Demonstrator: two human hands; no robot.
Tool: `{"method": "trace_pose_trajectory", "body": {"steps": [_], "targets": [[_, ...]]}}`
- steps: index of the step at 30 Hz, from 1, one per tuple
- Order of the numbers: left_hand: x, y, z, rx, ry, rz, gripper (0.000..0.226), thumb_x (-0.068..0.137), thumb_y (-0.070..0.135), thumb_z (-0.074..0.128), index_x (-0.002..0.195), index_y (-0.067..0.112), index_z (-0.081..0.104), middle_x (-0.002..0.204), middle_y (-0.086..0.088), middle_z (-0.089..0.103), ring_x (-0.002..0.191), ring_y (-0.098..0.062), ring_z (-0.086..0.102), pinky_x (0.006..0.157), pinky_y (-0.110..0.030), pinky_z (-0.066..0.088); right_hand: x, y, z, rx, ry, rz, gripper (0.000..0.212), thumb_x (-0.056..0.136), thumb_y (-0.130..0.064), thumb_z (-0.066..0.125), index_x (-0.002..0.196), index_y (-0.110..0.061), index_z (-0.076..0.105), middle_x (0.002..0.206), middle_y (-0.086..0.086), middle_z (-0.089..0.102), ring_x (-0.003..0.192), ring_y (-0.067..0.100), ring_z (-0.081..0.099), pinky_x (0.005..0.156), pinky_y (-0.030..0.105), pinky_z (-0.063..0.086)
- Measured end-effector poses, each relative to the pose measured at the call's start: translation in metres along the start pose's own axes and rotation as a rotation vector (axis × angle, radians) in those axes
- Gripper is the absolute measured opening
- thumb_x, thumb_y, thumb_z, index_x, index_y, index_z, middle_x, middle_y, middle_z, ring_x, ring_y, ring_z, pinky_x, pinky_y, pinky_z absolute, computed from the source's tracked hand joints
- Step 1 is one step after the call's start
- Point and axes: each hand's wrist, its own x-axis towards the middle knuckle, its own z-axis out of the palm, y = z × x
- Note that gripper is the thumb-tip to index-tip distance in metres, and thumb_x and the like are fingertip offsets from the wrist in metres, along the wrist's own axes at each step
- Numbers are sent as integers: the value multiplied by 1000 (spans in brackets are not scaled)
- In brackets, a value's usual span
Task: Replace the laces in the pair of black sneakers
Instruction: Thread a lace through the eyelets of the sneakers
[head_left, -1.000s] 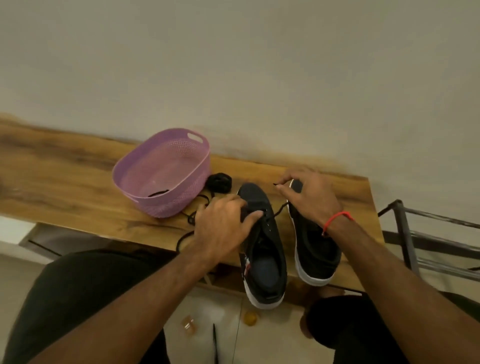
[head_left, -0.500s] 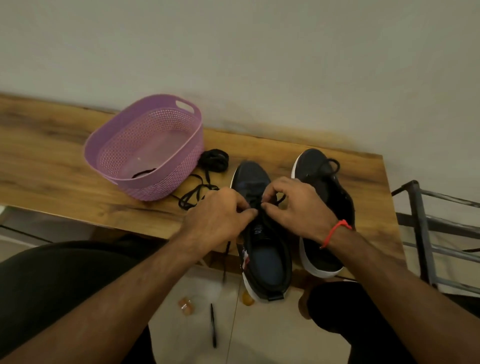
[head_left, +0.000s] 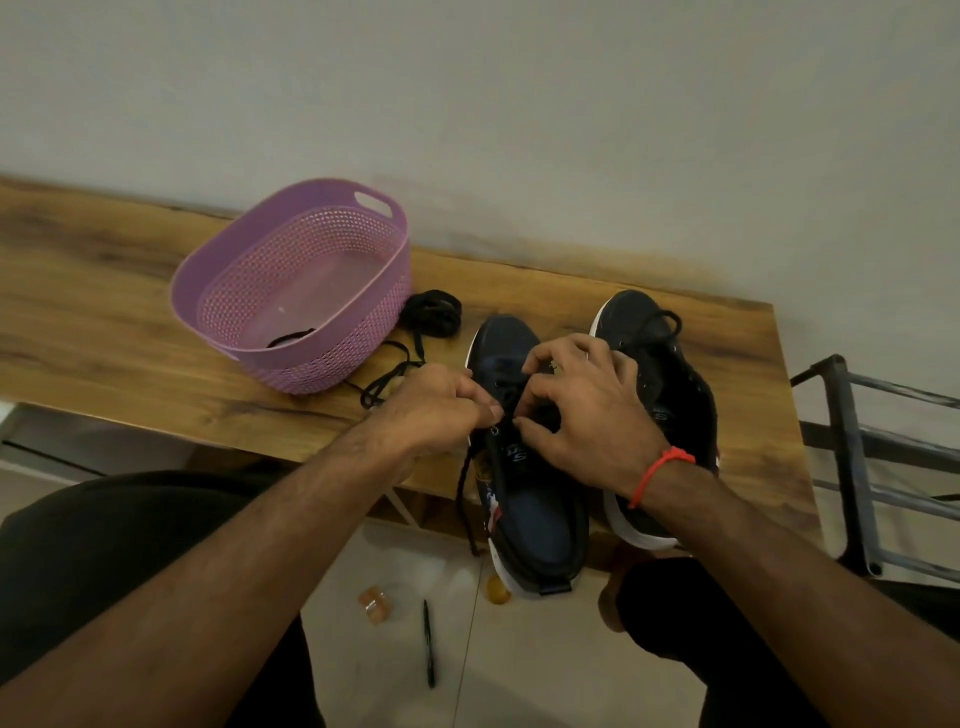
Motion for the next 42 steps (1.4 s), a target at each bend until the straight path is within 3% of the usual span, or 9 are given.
{"method": "trace_pose_trajectory", "body": {"steps": [6, 15, 20, 25, 31, 34, 37, 39, 42], "targets": [[-3, 2, 0, 25, 6, 18, 10, 91, 23, 73, 86, 29, 79, 145, 11, 52, 139, -11, 41, 115, -54, 36, -1, -4, -1, -113, 22, -55, 18, 86, -45, 65, 90, -29, 69, 128, -9, 44, 132, 22, 25, 109, 56, 23], [-7, 7, 1, 47, -18, 57, 8, 94, 20, 71, 92, 24, 78, 137, 12, 52, 128, -12, 49, 110, -48, 44, -3, -8, 2, -322, 22, -59, 23, 83, -43, 64, 89, -21, 70, 117, 1, 51, 125, 33, 40, 101, 62, 31], [-3, 2, -3, 59, -21, 110, 13, 96, 27, 68, 87, 28, 78, 140, 13, 52, 131, -11, 48, 111, -50, 42, -3, -7, 0, -107, 20, 51, 19, 89, -48, 60, 94, -32, 69, 123, -9, 43, 132, 24, 24, 108, 50, 20], [1, -4, -1, 317, 91, 195, 21, 85, 38, 78, 69, 48, 69, 138, 23, 49, 140, -17, 37, 111, -61, 32, -1, -6, -1, 13, -20, 103, 12, 89, -47, 62, 96, -37, 64, 124, -10, 41, 133, 20, 22, 109, 48, 20], [-8, 11, -18, 490, 272, 435, 3, 87, 42, 72, 88, 45, 71, 148, 23, 43, 138, -15, 26, 101, -45, 22, -1, -7, 1, 160, 24, 94, 32, 94, -53, 52, 120, -36, 58, 138, -12, 43, 137, 19, 23, 109, 48, 20], [-9, 23, -34, 124, 376, 664, 6, 95, 38, 64, 94, 41, 68, 137, 23, 56, 133, -6, 46, 108, -43, 38, 0, -10, 5, 146, -58, 65, 38, 96, -59, 47, 122, -35, 62, 145, -16, 40, 142, 19, 18, 112, 50, 16], [-18, 36, -44, -414, 477, 642, 15, 105, 21, 50, 102, 24, 64, 120, 10, 73, 117, 0, 62, 92, -18, 47, 2, -9, 6, 231, -20, 82, 30, 96, -52, 52, 115, -34, 67, 137, -17, 47, 139, 18, 25, 109, 45, 19], [-20, 36, -50, -481, 405, 458, 20, 106, 21, 41, 98, 19, 60, 109, 7, 77, 109, -5, 67, 87, -24, 48, 4, -7, 4, 305, 98, 71, 23, 94, -48, 58, 104, -32, 70, 123, -17, 51, 130, 16, 34, 108, 45, 26], [-16, 25, -47, -170, 21, 237, 20, 101, 23, 48, 103, 16, 66, 102, 15, 76, 101, -7, 69, 88, -38, 47, 6, -10, -5, 594, 284, 38, 18, 90, -43, 65, 95, -27, 72, 109, -16, 52, 116, 15, 43, 101, 42, 38]]}}
